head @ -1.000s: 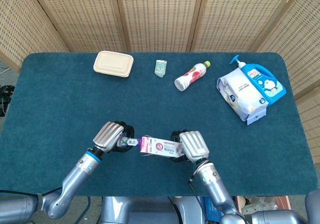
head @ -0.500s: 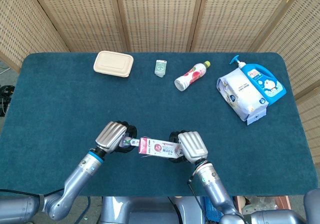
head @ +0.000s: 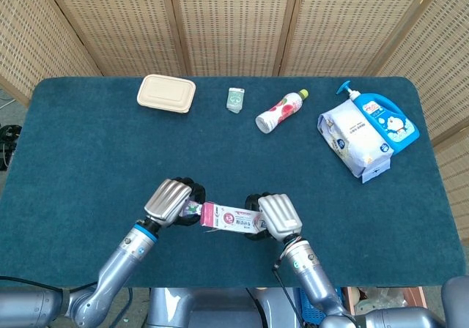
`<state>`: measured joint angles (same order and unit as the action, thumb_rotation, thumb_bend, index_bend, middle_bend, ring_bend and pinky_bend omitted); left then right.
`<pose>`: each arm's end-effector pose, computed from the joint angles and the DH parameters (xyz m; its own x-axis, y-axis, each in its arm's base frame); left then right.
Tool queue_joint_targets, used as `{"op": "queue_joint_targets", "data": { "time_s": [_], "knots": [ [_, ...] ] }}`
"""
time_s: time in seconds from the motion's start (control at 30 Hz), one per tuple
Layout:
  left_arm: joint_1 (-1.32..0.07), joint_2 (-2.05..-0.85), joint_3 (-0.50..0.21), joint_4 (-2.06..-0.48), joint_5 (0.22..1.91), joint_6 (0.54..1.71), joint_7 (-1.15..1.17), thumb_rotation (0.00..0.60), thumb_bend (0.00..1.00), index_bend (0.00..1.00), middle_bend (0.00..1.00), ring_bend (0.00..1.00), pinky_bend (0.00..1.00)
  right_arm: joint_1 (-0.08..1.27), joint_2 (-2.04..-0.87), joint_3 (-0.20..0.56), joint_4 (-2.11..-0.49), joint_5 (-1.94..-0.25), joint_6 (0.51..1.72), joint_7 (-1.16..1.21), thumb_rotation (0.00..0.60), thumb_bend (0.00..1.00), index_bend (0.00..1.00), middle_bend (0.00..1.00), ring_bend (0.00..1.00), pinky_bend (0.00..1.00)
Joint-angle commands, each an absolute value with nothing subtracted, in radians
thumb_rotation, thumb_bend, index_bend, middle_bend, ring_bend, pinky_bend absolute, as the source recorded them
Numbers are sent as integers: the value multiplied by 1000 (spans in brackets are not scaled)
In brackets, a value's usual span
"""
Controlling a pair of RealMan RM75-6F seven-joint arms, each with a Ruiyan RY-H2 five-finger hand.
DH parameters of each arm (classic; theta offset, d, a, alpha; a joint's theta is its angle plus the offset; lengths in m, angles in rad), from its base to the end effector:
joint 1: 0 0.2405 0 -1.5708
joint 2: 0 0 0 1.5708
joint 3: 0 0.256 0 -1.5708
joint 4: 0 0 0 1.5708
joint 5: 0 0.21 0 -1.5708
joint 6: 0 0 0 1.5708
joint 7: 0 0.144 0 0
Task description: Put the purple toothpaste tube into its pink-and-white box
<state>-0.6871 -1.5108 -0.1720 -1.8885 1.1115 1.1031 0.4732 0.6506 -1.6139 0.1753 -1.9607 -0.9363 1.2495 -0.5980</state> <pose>-0.0826 0.2764 -0.0007 0.2810 0.3023 0.9108 0.8898 -0.4378 -0.1292 -0.0837 -0.2584 -0.0131 0.1869 -0.3470 0.9191 -0.9611 -0.2584 0.0979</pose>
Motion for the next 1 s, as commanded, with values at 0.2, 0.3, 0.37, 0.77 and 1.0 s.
{"op": "queue_joint_targets", "data": {
  "time_s": [0.2, 0.3, 0.37, 0.77, 1.0],
  "knots": [
    [-688, -1506, -162, -1880, 1132, 1095, 446, 600, 324, 605, 334, 196, 319, 651, -1615, 177, -1960, -935, 1251, -594, 600, 161, 646, 527, 441, 499],
    [-689, -1497, -160, -1880, 1140, 1083, 421, 600, 274, 517, 226, 100, 223, 650, -1616, 177, -1959, -934, 1252, -593, 600, 162, 647, 526, 441, 499],
    [-690, -1492, -160, -1879, 1146, 1077, 407, 600, 248, 474, 178, 57, 173, 650, -1616, 178, -1958, -933, 1253, -591, 600, 162, 646, 527, 441, 499],
    [-677, -1453, -157, -1872, 1258, 1084, 270, 600, 142, 337, 37, 0, 25, 639, -1607, 202, -1951, -937, 1265, -548, 600, 163, 646, 526, 441, 499],
    [-648, -1428, -161, -1886, 1372, 1147, 150, 600, 141, 314, 27, 0, 13, 625, -1594, 216, -1926, -940, 1263, -492, 600, 162, 646, 527, 441, 499]
  ]
}}
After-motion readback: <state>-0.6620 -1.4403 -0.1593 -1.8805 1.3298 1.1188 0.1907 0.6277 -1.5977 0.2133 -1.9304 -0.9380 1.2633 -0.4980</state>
